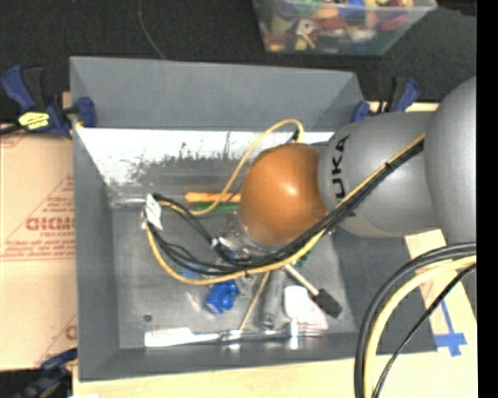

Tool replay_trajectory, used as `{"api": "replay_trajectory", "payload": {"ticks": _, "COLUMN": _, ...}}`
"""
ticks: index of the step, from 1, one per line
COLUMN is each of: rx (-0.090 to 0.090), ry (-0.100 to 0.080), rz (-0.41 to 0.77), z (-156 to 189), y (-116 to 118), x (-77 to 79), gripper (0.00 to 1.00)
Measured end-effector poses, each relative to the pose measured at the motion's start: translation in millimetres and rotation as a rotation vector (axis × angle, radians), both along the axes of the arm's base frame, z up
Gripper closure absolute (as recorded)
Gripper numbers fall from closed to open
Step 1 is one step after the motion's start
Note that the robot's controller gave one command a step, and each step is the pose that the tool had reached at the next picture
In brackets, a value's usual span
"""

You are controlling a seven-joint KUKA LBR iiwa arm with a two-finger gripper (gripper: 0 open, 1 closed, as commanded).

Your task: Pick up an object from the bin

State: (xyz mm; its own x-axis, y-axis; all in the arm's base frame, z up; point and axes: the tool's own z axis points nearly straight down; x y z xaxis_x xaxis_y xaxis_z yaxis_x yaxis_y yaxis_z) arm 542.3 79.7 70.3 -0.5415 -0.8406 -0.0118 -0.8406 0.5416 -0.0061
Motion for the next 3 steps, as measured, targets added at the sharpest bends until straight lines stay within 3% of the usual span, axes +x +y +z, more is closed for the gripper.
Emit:
{"api": "replay_trajectory", "payload": {"ticks": 1, "rx": 0.002, "ry": -0.005, "rz": -0.003, "z": 9, "y": 0, "x": 0.6, "gripper": 1.00}}
{"api": "replay_trajectory", "payload": {"ticks": 3, "rx": 0.001, "ry": 0.000, "rz": -0.007, "z": 93, "y": -1, "x": -0.2, "gripper": 1.00}}
